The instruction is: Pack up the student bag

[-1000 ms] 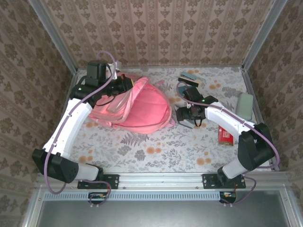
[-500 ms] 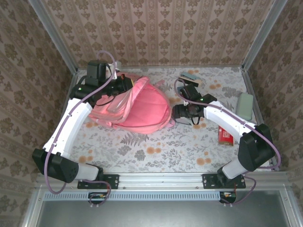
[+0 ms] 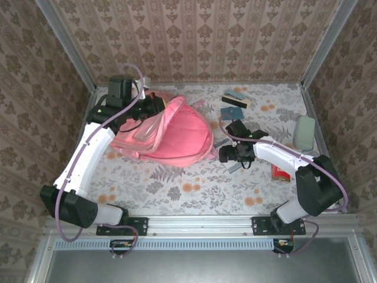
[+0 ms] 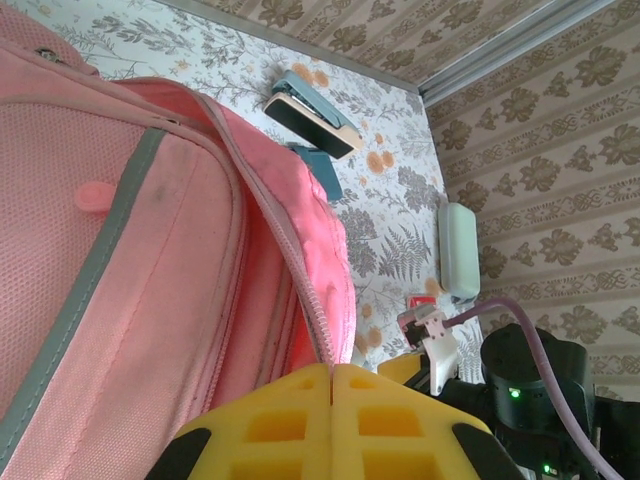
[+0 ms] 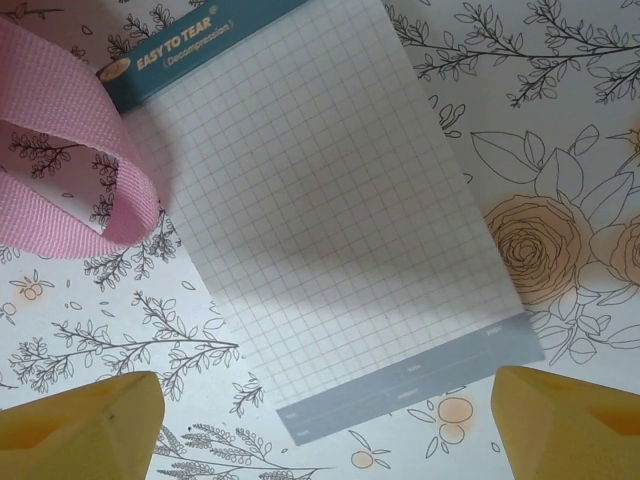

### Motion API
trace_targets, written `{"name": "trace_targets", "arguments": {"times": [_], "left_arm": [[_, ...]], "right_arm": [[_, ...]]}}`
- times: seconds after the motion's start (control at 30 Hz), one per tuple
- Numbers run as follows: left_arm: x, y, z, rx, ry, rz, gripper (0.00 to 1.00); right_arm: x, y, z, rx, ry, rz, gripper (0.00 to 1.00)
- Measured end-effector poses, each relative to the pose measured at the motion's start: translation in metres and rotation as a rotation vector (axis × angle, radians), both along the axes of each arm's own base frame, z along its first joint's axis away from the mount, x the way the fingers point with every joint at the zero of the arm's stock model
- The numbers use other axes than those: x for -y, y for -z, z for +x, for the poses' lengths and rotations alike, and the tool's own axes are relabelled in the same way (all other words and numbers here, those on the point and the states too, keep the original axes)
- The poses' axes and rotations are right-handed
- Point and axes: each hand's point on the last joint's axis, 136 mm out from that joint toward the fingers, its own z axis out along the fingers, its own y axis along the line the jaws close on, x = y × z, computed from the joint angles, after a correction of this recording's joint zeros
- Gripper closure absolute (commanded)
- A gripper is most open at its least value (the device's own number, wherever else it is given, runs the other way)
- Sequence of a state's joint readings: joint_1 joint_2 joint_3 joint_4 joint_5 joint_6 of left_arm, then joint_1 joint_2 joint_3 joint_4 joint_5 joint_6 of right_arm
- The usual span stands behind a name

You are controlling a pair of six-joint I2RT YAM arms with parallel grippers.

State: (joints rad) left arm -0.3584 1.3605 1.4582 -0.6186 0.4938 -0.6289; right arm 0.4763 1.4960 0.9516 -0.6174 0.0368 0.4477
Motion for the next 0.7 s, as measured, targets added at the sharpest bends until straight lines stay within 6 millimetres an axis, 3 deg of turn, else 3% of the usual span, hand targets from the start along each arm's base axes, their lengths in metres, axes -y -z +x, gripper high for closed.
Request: {"name": "trace_targets", "arguments": {"times": [0.17, 0.23, 0.33, 0.37, 0.47, 0.7], "left_arm": [[0.002, 0.020, -0.004, -0.040, 0.007, 0.018, 0.99], [0.006, 0.028, -0.008, -0.052, 0.017, 0.036, 0.90], [0.012, 0.034, -0.015, -0.048, 0.040, 0.082, 0.62], [0.014, 0.035, -0.018, -0.042, 0.048, 0.101, 0.59], [0.022, 0.034, -0.024, -0.022, 0.072, 0.164, 0.55], [0.073, 0.014, -0.029, 0.072, 0.185, 0.224, 0.60]], "right_arm": [[-0.003, 0.001, 0.003, 0.014, 0.005, 0.020, 0.04], [-0.003, 0.002, 0.003, 0.014, 0.018, 0.024, 0.04], [0.001, 0.006, 0.003, 0.006, 0.056, 0.036, 0.11], [0.004, 0.010, 0.002, 0.000, 0.079, 0.044, 0.16], [0.016, 0.020, -0.002, -0.023, 0.155, 0.060, 0.33], [0.033, 0.030, -0.008, -0.038, 0.272, 0.097, 0.37]]}}
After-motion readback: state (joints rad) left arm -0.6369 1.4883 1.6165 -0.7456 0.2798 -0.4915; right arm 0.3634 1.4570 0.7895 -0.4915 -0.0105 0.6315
